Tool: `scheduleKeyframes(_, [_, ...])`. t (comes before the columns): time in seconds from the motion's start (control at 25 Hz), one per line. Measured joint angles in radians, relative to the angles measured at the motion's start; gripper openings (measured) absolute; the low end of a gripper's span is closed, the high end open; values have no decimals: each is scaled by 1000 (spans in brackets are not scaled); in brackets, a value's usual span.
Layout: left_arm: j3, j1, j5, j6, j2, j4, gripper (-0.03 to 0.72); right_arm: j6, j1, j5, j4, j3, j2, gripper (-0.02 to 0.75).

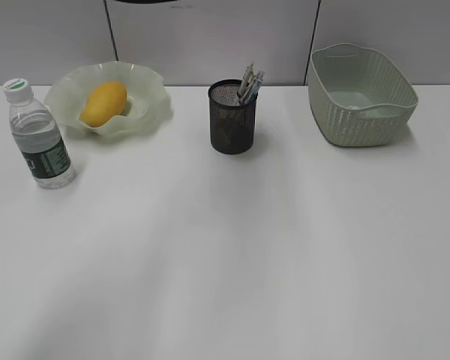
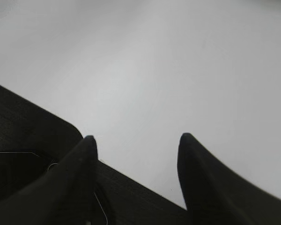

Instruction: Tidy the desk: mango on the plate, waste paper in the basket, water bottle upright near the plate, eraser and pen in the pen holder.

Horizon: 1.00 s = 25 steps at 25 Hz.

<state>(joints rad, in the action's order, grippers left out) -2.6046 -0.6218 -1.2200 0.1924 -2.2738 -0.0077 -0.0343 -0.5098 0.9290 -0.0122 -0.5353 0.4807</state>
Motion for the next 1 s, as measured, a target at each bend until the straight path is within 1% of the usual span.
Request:
scheduleKeyframes(0.08, [43,0,0,-13,32,-7,376,0,0,0,0,0,0,438])
scheduleKeyframes(0.16, [116,0,2,-19,77,-8,376,0,0,0,0,0,0,438])
scheduleKeyframes(0.28, [287,0,3,-24,157,-8,376,0,0,0,0,0,0,438])
scheduleKeyframes(0.44, [552,0,2,-41,296,18,376,0,0,1,0,0,0,438])
scheduleKeyframes(0.6, [799,0,1,-44,449,107,376,0,0,1,0,0,0,438])
scheduleKeyframes(0.72, [966,0,1,-44,564,142,376,0,0,1,0,0,0,438])
scheduleKeyframes(1.0, [1340,0,1,-45,875,157,376,0,0,2,0,0,0,438])
